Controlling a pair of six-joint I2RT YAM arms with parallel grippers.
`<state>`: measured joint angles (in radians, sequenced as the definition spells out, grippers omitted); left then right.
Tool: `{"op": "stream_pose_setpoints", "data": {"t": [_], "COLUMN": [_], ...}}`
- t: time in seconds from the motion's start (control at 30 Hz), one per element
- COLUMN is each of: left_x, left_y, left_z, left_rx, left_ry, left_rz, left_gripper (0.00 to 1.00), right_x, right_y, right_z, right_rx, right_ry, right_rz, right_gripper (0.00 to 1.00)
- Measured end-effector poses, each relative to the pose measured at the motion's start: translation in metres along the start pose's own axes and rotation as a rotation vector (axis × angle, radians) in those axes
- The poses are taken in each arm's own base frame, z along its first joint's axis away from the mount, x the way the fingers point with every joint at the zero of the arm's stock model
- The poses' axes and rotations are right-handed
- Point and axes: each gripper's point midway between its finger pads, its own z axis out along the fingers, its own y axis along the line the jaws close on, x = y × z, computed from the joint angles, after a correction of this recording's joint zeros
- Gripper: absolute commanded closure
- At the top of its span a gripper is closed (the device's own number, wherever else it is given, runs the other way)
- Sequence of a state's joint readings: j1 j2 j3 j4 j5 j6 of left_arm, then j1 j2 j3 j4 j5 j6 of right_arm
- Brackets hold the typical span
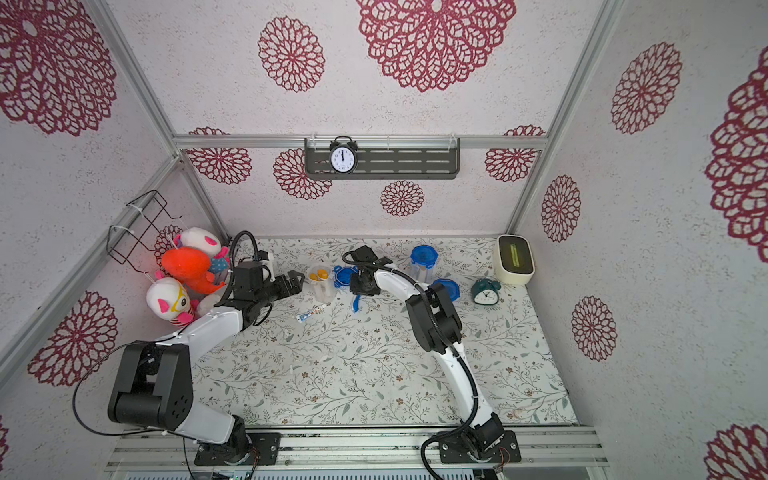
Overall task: Pack away toiletry kits
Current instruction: Pick up the toiletry item from the center of the board.
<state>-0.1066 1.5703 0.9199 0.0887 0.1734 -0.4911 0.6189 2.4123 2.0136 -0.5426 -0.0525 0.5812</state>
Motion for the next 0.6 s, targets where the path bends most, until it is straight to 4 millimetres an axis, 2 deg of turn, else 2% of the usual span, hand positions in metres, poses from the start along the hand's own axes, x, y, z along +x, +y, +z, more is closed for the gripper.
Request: {"op": "stream_pose_setpoints", "data": {"t": [0.1, 0.23, 0.43, 0.6], "left_x": [-0.013, -0.021, -0.018, -0.011], "left_y": [-0.007, -0.014, -0.031, -0.038], "left_z": [0.01, 0.021, 0.036, 0.039], "left_rx": [0.008, 0.007, 0.023, 0.035], "left_ry": [-0.007, 0.016, 0.075, 0.133], "left_rz": [0.005, 0.017, 0.057, 0.07], "left_gripper": [0.02, 0.1, 0.26, 0.4], "right_x": [0.0, 0.0, -0.002, -0.002], "right_y": [-0.005, -0.009, -0.012, -0.015], "right_z": [0.0, -0.001, -0.001, -0.002], "right_rx": [0.04, 0.079, 0.092, 0.076], "right_ry": [-0.011, -0.023, -0.03, -0.032], "right_rz": [-0.024, -0.058, -0.083, -0.078], "right_gripper": [0.75, 0.78, 0.8, 0.82]}}
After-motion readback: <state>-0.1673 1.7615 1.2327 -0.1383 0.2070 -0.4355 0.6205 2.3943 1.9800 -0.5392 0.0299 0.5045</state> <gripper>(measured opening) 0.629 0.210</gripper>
